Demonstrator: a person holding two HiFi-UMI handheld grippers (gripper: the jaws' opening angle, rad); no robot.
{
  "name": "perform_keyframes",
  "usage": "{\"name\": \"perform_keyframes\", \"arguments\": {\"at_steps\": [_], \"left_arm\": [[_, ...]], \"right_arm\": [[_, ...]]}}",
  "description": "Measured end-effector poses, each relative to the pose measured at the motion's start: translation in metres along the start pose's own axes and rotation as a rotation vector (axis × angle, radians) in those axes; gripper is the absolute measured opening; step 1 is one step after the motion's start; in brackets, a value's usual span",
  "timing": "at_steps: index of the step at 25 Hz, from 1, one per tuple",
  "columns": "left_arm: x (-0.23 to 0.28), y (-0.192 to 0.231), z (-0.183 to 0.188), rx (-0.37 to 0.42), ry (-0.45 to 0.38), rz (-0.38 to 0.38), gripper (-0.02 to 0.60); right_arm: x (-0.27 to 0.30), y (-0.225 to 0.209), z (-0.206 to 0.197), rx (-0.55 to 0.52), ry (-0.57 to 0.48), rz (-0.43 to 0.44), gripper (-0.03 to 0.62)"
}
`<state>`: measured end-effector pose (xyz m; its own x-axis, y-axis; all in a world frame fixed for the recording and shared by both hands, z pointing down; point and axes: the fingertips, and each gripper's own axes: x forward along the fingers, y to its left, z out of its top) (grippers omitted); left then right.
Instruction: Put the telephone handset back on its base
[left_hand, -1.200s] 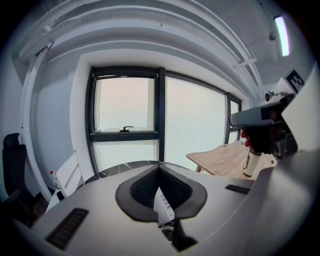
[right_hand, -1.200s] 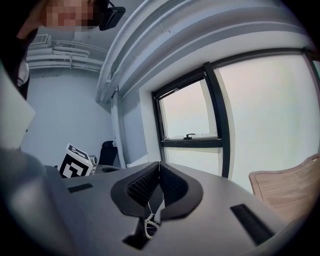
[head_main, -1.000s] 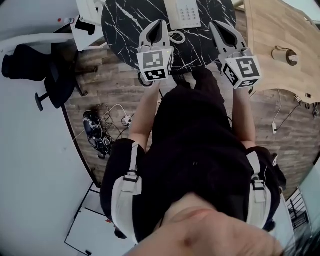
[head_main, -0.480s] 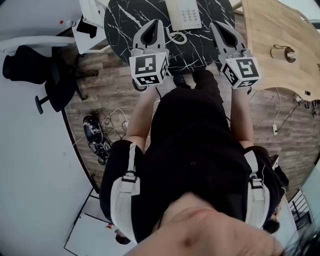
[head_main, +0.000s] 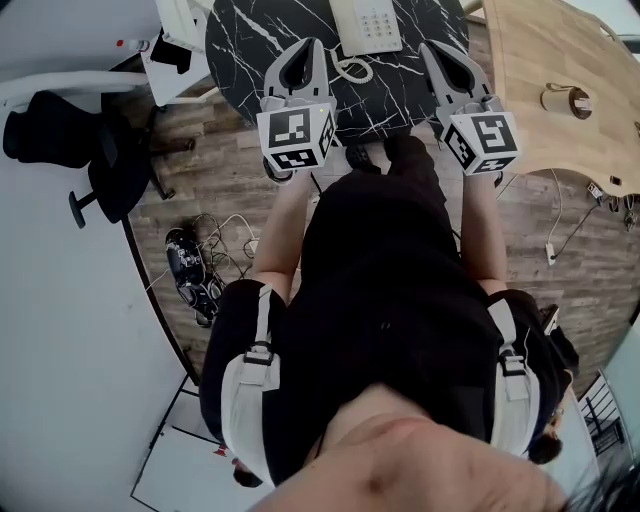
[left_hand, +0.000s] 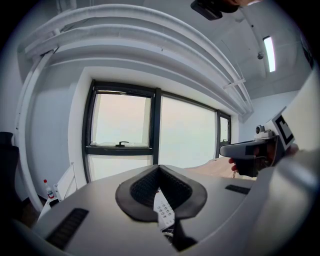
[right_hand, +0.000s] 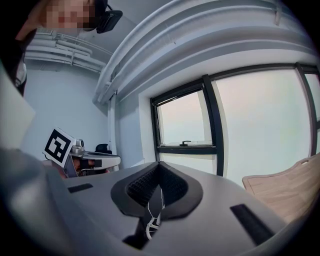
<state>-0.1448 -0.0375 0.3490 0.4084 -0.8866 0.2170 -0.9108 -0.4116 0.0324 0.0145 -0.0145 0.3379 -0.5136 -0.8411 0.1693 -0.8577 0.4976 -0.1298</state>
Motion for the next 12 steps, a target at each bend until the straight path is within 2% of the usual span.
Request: {"name": "perform_keyframes", "arguments": {"at_steps": [12], "left_arm": [[0.004, 0.0008, -0.0033, -0.009, 0.005, -0.001, 0.015]], "right_arm": [[0.0021, -0.0039, 0.0013, -0.005, -0.001, -0.006, 0.029]]}}
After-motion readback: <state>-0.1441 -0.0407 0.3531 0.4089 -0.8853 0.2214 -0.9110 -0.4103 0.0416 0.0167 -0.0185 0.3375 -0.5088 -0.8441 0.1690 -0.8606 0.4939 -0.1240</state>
